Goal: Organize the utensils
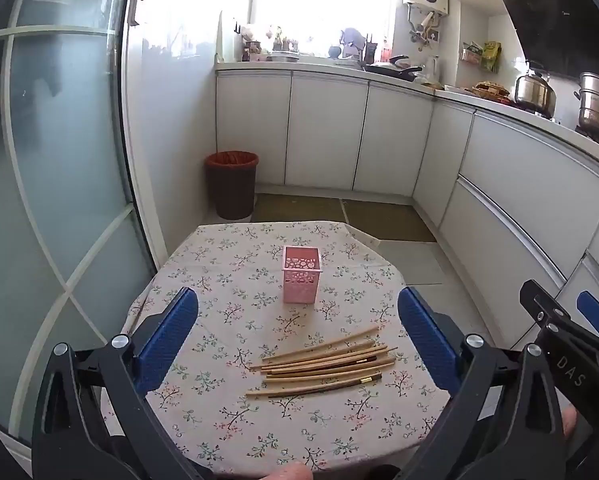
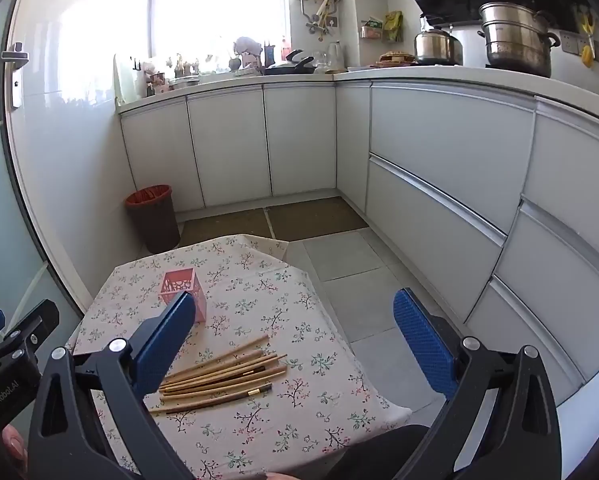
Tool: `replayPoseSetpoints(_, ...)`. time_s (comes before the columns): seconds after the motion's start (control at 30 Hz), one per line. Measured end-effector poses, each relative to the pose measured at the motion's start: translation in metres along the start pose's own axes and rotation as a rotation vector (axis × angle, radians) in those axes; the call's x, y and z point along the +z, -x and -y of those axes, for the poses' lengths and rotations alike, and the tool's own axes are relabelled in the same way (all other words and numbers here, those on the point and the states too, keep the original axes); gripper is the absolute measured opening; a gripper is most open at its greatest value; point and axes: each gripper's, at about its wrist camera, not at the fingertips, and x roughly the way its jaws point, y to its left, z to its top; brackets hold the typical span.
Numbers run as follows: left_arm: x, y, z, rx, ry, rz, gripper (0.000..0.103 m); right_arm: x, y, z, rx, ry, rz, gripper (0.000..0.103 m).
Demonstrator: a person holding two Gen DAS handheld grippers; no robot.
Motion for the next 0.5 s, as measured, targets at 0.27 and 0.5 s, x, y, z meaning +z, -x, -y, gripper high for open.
replayPoseSetpoints(0.27,0.008,0.008,-0.017,-0.046,0.041,0.018,0.096,0.0,0.002,-0.003,0.031,0.006,-0.031,0.096)
replayPoseSetpoints(0.5,0.007,0.013,-0.008,-0.014,0.01,0.023,0.096,-0.001,0.004,-0.002,0.02,-0.002,-0.016,0.096)
